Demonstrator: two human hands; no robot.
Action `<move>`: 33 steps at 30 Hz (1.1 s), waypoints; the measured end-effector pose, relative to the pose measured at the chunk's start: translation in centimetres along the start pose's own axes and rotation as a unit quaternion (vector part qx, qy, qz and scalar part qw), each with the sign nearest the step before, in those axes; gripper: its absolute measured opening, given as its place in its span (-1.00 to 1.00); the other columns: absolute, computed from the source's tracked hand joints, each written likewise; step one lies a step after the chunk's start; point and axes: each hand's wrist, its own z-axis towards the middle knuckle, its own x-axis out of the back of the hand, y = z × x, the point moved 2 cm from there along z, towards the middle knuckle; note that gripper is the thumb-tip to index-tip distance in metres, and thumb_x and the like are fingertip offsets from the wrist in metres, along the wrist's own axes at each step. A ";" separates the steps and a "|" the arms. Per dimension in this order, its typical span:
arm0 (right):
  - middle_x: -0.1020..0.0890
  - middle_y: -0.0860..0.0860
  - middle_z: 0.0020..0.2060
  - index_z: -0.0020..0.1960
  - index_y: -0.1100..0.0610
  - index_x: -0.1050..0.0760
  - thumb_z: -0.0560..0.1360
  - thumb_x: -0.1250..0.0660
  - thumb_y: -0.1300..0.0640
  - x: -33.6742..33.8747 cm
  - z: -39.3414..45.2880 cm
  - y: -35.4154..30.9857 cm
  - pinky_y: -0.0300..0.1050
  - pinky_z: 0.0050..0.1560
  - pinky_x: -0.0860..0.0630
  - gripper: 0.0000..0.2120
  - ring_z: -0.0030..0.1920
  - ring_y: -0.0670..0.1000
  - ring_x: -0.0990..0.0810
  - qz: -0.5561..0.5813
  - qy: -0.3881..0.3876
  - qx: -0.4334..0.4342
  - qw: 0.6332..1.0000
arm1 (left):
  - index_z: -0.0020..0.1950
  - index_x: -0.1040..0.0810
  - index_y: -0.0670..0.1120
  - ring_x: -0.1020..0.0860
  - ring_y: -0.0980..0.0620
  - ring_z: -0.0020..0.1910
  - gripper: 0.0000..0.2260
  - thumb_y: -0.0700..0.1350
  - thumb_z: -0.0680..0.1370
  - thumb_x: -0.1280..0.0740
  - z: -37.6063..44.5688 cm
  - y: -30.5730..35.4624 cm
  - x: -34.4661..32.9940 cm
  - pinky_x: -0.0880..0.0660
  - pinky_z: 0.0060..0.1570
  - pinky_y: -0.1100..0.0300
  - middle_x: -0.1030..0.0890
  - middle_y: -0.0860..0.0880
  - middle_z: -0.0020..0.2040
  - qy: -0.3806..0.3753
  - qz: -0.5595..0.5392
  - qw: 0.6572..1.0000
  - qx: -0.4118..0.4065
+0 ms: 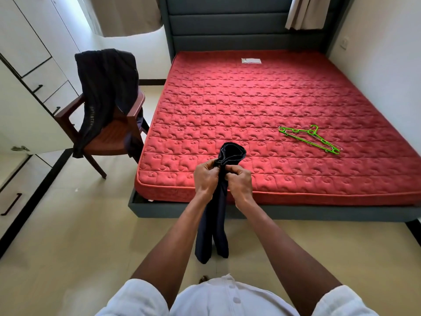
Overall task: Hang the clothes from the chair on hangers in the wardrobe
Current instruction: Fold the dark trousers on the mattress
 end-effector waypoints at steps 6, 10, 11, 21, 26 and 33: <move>-0.65 0.12 -0.02 0.02 0.22 -0.60 0.41 -0.08 0.58 -0.4 0.4 -1.4 -0.25 0.03 -0.54 -0.55 0.02 0.01 -0.62 0.121 -0.072 -0.049 0.989 | -0.03 -0.68 0.01 -0.63 0.06 -0.08 -0.78 -0.21 0.38 -0.40 1.0 1.7 1.1 -0.55 0.08 0.02 -0.71 -0.01 -0.08 -0.110 -0.004 0.993 -0.038; -0.63 0.16 -0.03 -0.04 0.22 -0.47 0.22 0.06 0.66 -0.4 0.3 -2.5 -0.09 0.26 -0.48 -0.44 0.10 0.06 -0.60 0.167 -0.122 -0.051 0.977 | -0.05 -0.67 0.08 -0.66 0.05 -0.08 -0.69 -0.30 0.38 -0.36 2.3 2.3 2.0 -0.60 0.06 -0.05 -0.72 -0.01 -0.08 -0.073 0.068 0.990 -0.102; -0.63 0.17 0.02 -0.02 0.22 -0.45 0.21 0.06 0.67 -0.4 0.3 -2.7 -0.07 0.28 -0.47 -0.43 0.15 0.08 -0.60 0.160 -0.139 -0.051 0.976 | -0.06 -0.66 0.09 -0.67 0.05 -0.07 -0.64 -0.33 0.36 -0.30 2.6 2.5 2.1 -0.60 0.06 -0.04 -0.72 0.02 -0.10 -0.062 0.089 0.988 -0.109; -0.24 0.03 0.31 0.28 -0.13 -0.45 0.29 -0.31 0.34 4.5 6.2 -4.7 0.02 0.32 -0.25 -0.37 0.32 0.11 -0.19 -0.494 -0.050 0.124 0.859 | 0.04 -0.61 -0.19 -0.59 0.12 -0.19 -0.66 -0.46 0.41 -0.18 4.2 4.9 3.2 -0.52 -0.17 0.29 -0.64 -0.02 -0.14 -0.068 0.114 0.984 -0.120; -0.18 0.01 0.48 0.24 -0.11 -0.55 0.36 -0.50 -0.14 5.5 8.2 -4.8 0.04 0.35 -0.12 -0.53 0.45 0.12 -0.09 -0.581 -0.126 0.128 0.794 | 0.07 -0.59 -0.20 -0.57 0.14 -0.14 -0.60 -0.52 0.42 -0.13 4.6 6.3 4.5 -0.48 -0.11 0.37 -0.62 0.02 -0.13 -0.084 0.081 0.988 -0.103; -0.56 -0.01 -0.18 -0.03 0.16 -0.58 0.29 -0.57 0.17 4.5 7.7 -7.9 -0.23 -0.18 -0.41 -0.70 -0.14 0.04 -0.55 -0.328 -0.086 0.197 0.920 | 0.14 -0.42 -0.09 -0.51 0.18 -0.24 -0.63 -0.46 0.48 -0.12 6.1 7.2 7.1 -0.48 -0.19 0.29 -0.57 -0.01 -0.12 -0.003 0.096 0.986 -0.137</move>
